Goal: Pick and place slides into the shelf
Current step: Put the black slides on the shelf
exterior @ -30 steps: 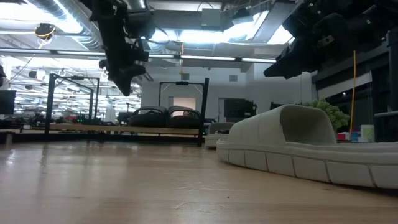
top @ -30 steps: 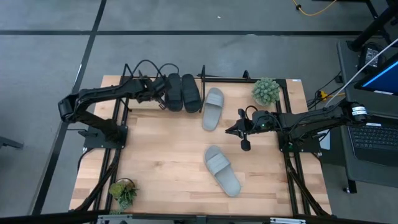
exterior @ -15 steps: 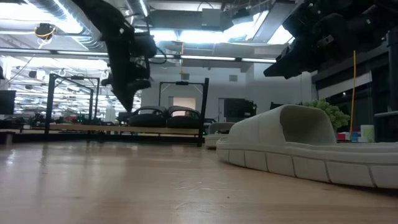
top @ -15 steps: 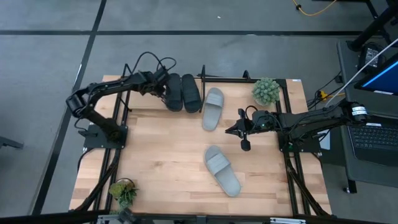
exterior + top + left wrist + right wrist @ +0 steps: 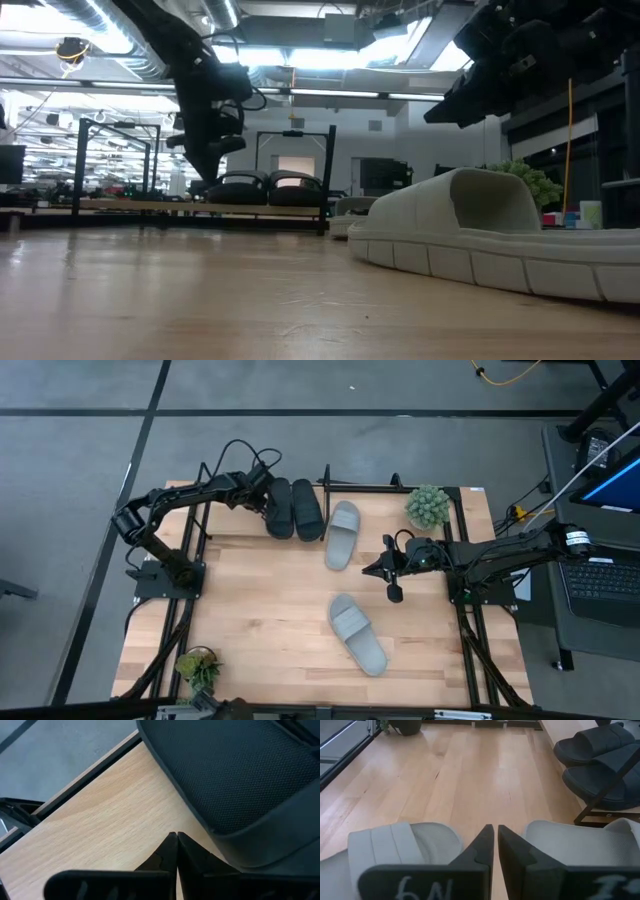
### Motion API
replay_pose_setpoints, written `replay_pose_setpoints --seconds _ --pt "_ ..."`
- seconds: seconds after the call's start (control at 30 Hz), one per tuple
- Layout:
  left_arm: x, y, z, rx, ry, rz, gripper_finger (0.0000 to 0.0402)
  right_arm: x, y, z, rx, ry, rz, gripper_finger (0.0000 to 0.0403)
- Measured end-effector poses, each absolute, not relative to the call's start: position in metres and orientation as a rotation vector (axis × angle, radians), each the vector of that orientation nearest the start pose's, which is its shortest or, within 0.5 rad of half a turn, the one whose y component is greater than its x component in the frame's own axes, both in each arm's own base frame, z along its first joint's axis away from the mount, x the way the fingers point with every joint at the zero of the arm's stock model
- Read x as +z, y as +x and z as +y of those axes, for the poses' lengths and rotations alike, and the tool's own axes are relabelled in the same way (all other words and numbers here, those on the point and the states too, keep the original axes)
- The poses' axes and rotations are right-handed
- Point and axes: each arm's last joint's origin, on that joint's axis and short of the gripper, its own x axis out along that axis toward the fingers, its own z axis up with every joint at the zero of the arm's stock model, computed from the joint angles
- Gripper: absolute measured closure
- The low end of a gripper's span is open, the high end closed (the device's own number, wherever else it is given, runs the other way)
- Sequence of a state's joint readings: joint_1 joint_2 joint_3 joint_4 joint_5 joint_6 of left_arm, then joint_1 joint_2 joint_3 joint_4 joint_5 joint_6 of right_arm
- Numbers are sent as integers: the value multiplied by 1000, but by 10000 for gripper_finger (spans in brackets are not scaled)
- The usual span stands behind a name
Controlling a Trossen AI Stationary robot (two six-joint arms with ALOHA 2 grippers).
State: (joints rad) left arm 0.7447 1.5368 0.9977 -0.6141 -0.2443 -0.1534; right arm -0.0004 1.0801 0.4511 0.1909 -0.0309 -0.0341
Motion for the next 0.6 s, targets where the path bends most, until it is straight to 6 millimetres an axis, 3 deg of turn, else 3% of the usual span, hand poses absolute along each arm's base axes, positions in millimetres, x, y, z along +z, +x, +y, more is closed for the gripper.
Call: replay_pose_setpoints --seconds 0.6 --pt "203 206 213 966 -421 1072 402 200 217 1 37 -24 438 375"
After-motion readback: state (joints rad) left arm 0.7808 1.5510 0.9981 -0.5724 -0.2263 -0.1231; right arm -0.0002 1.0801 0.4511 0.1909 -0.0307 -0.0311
